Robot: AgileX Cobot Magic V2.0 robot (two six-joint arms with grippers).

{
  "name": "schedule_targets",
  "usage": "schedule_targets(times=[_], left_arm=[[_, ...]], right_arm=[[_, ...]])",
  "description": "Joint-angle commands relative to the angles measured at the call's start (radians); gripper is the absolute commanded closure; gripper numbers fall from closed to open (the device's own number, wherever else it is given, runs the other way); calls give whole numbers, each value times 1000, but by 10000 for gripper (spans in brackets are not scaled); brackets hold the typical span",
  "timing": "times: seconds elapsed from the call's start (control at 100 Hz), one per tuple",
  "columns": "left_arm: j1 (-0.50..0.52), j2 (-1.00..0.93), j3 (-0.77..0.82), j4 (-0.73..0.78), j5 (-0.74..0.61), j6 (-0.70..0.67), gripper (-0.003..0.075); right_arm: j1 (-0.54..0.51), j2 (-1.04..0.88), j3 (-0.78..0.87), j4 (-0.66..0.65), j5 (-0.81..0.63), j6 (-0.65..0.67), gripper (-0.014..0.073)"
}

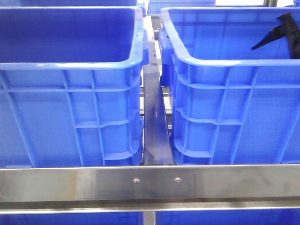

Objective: Pick red and yellow buttons and place in box
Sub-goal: 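Lower the red button to the bin floor and open the right gripper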

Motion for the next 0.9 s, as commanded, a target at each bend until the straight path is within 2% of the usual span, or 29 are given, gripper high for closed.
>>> schedule_targets(times=[0.0, 0.36, 0.49, 0.67, 0.89], left_arm=[[-7, -5, -28, -16, -65, 1, 739], [-7, -5, -28, -16, -65, 1, 739], [-7, -5, -28, -16, -65, 1, 739], [-7, -5, -28, -16, -65, 1, 739], [-7, -5, -28, -16, -67, 1, 739]], right_arm=[[-21, -87, -26, 38, 58, -6, -50], [-21, -239, -20, -216, 25, -6, -50], [-11, -331, 35, -275, 21, -14, -50], [15, -517, 157, -276, -83, -165, -50], [142, -764, 260, -282, -279, -400, -50]])
